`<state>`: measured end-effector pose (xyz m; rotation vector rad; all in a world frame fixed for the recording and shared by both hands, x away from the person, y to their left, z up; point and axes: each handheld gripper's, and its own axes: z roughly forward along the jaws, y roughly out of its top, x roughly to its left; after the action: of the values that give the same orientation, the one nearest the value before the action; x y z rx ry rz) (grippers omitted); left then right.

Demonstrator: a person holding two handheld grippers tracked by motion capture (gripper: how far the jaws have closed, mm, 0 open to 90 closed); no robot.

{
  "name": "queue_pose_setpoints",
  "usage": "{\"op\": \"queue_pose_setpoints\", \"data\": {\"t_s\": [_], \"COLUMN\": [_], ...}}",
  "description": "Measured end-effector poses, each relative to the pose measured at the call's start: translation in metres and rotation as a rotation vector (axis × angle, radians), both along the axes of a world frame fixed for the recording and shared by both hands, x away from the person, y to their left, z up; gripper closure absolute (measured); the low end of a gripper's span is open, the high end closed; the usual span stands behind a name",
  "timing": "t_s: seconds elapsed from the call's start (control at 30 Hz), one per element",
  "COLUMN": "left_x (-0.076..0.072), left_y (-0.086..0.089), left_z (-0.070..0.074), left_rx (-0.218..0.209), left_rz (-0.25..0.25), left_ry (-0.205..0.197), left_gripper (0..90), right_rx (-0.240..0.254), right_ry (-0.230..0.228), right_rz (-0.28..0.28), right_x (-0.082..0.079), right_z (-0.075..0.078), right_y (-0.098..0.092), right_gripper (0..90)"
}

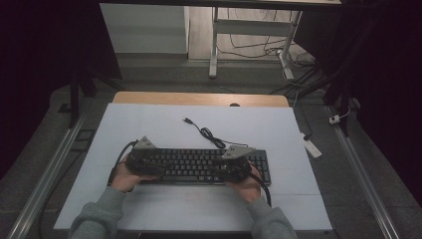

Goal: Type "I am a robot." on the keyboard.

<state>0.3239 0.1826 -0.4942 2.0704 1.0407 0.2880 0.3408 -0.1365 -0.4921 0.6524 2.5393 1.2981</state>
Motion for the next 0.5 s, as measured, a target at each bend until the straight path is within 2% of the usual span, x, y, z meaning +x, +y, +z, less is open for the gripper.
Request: {"op": "queue_pose_setpoints", "data": {"t_s": [0.13,0.2,0.37,0.5], "left_x": [0.0,0.0,0.0,0.0], "left_y": [0.0,0.0,-0.001,-0.001], "left_z": [-0.001,-0.001,-0.001,-0.001], "left_rx": [0.003,0.005,0.008,0.009], "left_rz": [-0.001,-0.001,-0.004,-0.005], "left_ry": [0.005,0.005,0.004,0.005], "left_gripper": [22.8,22.6,22.6,22.5], "right_rx": [-0.019,-0.033,-0.078,-0.087], "right_ry": [0.022,0.04,0.054,0.067], "right_rz": [0.037,0.051,0.062,0.061], "right_x": [0.003,0.004,0.007,0.009], "right_z": [-0.002,-0.004,-0.01,-0.014], "right_y": [0.011,0.016,0.028,0.031], "right_gripper": [82.9,87.8,89.5,89.5]}}
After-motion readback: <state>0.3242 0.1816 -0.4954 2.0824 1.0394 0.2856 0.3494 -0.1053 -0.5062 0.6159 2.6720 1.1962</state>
